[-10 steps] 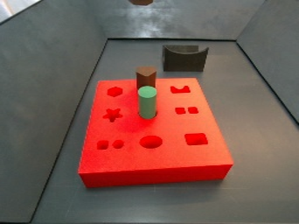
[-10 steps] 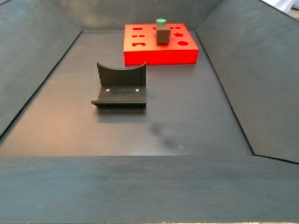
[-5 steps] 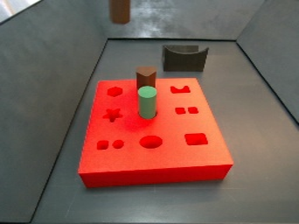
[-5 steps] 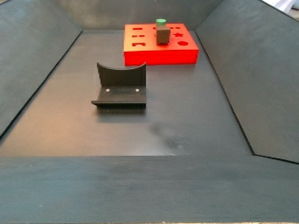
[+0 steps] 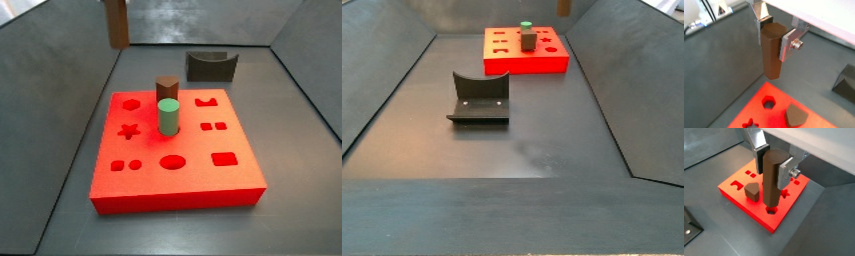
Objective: Pick up the hexagon object. Move up. Place the hexagon object on the fixture. Regrasp the hexagon object. Move to above the board. Insert the hexagon object.
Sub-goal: Insert the hexagon object.
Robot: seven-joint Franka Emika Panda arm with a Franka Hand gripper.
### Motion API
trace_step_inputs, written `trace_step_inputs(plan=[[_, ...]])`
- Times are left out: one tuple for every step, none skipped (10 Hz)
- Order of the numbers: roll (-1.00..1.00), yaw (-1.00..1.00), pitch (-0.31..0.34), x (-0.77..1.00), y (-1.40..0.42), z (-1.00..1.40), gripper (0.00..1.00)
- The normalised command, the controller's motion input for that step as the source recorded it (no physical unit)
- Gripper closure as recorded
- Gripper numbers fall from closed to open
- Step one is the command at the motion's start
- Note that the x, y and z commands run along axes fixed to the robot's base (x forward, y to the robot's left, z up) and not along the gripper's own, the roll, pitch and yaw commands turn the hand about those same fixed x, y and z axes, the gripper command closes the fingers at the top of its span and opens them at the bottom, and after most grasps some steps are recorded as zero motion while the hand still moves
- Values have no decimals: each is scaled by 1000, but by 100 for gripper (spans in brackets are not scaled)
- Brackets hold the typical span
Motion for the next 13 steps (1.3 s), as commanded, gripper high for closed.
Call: trace_step_inputs(plan=[[-166, 0, -30, 389, -260, -751, 100], [-219, 0, 0, 700, -149, -643, 100], [37, 0, 0, 0, -69, 0, 100], [-46, 0, -94, 0, -111, -306, 100], [0, -677, -110, -31, -417, -763, 100], [73, -777, 0, -100, -291, -746, 100], [0, -3, -34, -120, 0, 0, 100], [0, 0, -14, 0, 0, -83, 100], [110, -251, 0, 29, 0, -437, 100], [151, -366, 0, 26, -37, -577, 100], [129, -537, -3, 151, -49, -611, 100], [3, -326, -79, 109, 0, -91, 100], [0, 0, -41, 49, -17, -180, 100]])
